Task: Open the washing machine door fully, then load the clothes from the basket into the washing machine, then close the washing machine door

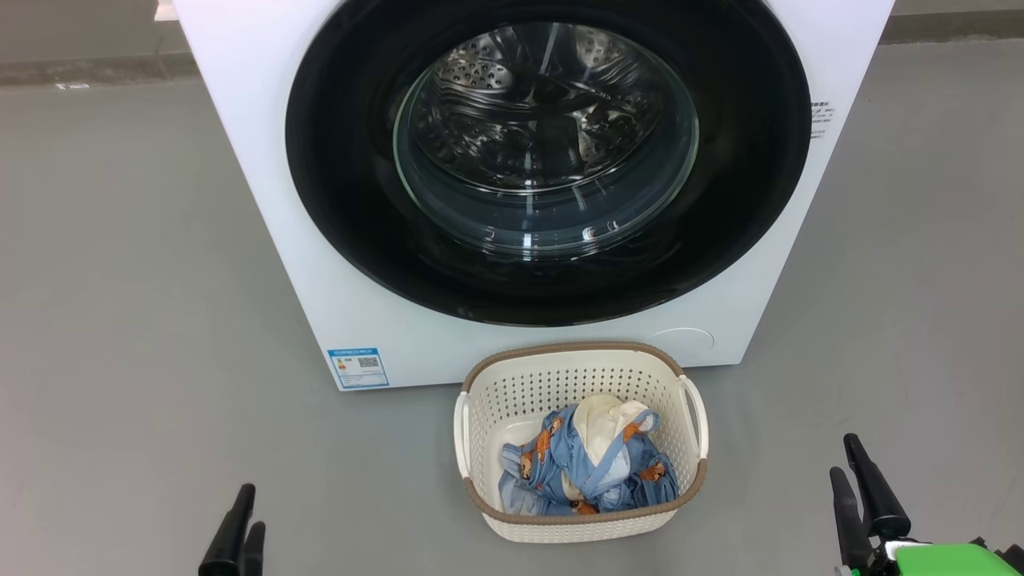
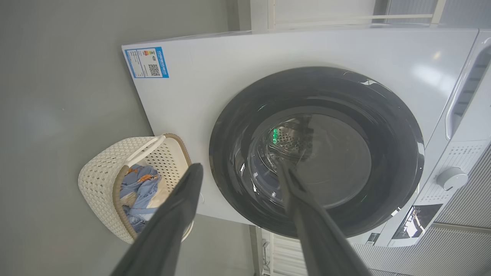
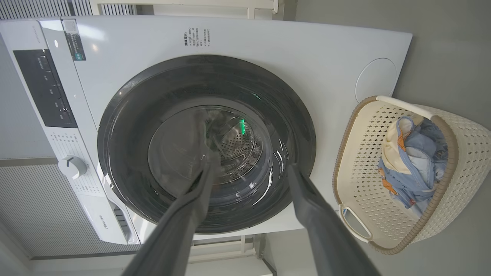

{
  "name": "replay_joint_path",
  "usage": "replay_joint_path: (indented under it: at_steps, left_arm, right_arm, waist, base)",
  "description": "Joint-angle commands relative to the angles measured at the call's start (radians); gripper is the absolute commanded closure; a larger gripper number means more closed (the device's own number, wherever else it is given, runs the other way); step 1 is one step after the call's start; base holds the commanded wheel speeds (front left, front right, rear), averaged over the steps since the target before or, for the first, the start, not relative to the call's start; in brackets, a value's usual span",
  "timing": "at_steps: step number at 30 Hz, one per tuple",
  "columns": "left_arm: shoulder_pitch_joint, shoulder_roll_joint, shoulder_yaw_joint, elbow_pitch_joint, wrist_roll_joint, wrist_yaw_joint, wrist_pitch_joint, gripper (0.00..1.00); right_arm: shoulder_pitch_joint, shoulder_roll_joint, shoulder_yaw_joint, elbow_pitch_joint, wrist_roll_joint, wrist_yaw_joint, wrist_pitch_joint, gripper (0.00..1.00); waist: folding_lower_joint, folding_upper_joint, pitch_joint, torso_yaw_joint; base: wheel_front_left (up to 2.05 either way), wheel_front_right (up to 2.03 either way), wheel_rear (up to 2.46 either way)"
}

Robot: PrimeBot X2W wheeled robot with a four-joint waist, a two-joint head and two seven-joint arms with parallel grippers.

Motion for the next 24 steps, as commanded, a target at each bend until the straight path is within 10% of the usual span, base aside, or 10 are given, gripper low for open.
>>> replay_joint_path:
  at_steps: [1,24]
  left_arm:
    - [-0.021,0.016,0.006,-0.032,0.017,-0.003,-0.012,0.0]
    - [-0.009,0.021,0.014,-0.069,0.223,-0.005,-0.077,0.0]
  right_arm:
    - [-0.004,-0.008,0.007,-0.035,-0.024,0.0,-0.011,0.0]
    - [0.013,-0.014,0.018,-0.115,-0.386,0.001,-0.076,0.0]
  waist:
    - [-0.0001,0.0,0.0,0.0]
    - [-0.0002,0.0,-0.007,0.004]
  base:
    - [0.0,0.0,0.0]
    - [0.0,0.0,0.0]
